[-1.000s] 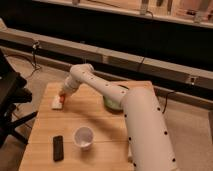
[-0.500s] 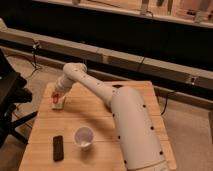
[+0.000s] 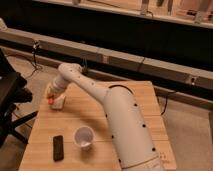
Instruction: Place the pepper on the white sponge
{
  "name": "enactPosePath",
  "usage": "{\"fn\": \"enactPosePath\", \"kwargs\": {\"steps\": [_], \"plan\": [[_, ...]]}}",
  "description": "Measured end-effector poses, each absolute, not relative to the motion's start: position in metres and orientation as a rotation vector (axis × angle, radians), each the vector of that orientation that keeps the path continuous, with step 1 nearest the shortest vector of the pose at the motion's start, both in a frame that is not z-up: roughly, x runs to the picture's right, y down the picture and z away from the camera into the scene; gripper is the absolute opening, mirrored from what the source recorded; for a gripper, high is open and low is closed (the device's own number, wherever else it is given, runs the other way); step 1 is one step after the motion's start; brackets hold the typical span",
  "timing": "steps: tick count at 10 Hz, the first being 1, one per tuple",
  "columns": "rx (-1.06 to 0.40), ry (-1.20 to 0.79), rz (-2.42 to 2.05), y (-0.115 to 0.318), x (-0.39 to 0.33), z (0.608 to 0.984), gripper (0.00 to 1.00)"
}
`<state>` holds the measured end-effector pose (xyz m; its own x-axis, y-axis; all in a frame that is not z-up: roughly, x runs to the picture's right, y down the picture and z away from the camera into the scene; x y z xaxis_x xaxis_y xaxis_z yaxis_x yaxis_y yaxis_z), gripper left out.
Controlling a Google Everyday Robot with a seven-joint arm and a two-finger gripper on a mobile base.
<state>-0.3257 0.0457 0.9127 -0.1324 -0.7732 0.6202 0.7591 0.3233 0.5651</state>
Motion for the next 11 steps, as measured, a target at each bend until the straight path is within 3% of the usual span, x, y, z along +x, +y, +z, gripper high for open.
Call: {"fn": "enactPosePath", "kwargs": {"steps": [4,11], "plan": [[0.028,-1.082,-1.317,0.043,-0.305,0.915,0.65],[0.03,-1.082,-1.308,0.044,-0.301,0.915,0.68]]}}
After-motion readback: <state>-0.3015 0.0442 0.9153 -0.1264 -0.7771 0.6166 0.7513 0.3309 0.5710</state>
